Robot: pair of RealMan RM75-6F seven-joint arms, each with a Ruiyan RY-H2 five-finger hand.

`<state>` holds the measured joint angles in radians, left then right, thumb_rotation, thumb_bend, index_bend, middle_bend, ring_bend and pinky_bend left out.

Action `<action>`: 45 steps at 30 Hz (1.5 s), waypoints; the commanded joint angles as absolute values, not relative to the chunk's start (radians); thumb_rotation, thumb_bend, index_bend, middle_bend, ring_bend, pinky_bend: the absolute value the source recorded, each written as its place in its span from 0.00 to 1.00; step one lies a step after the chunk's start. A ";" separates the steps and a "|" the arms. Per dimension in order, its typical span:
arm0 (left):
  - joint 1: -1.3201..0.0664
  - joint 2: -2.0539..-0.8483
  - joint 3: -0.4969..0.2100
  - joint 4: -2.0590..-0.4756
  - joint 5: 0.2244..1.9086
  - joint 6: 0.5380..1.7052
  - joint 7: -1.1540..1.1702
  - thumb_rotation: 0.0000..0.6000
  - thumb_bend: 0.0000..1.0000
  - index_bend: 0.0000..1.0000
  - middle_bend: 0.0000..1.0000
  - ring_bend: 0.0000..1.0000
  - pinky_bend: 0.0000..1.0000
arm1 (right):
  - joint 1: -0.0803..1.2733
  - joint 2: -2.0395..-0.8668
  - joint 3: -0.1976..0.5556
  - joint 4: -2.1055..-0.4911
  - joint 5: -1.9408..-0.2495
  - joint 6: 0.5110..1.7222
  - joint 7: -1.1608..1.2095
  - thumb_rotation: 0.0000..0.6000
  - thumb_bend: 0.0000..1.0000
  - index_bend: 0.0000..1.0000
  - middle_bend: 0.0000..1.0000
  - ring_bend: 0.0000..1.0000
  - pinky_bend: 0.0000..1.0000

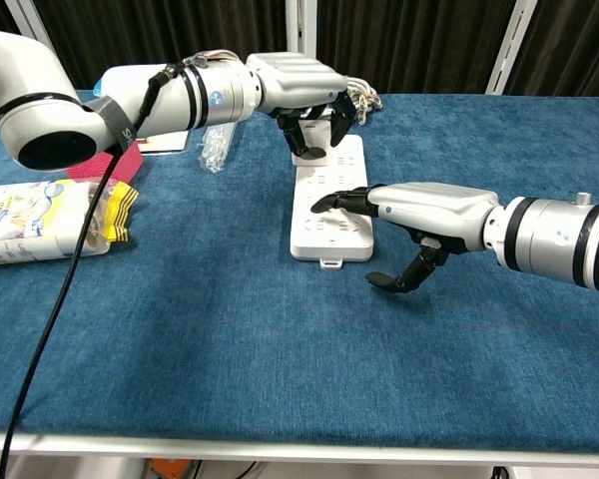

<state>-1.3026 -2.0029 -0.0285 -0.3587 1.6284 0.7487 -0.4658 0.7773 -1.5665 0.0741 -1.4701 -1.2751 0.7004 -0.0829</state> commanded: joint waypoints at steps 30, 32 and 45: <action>-1.247 -1.952 -0.005 -0.375 1.625 0.940 -0.439 1.00 0.61 0.70 0.84 0.80 0.96 | 0.781 -1.563 0.068 -1.489 -1.258 0.723 -0.092 1.00 0.36 0.00 0.08 0.00 0.00; -1.236 -1.933 -0.017 -0.396 1.617 0.977 -0.427 1.00 0.61 0.69 0.83 0.79 0.96 | 0.780 -1.562 0.069 -1.492 -1.260 0.729 -0.091 1.00 0.36 0.00 0.08 0.00 0.00; -1.085 -1.676 -0.009 -0.879 1.515 0.898 -0.129 1.00 0.41 0.45 0.63 0.57 0.71 | 0.738 -1.527 0.060 -1.532 -1.383 0.848 -0.014 1.00 0.36 0.00 0.08 0.00 0.00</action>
<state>-1.1338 -1.7540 -0.0075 -0.7412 1.5680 0.9539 -0.2436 0.7445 -1.5352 0.0644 -1.5240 -1.3717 0.8370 -0.0230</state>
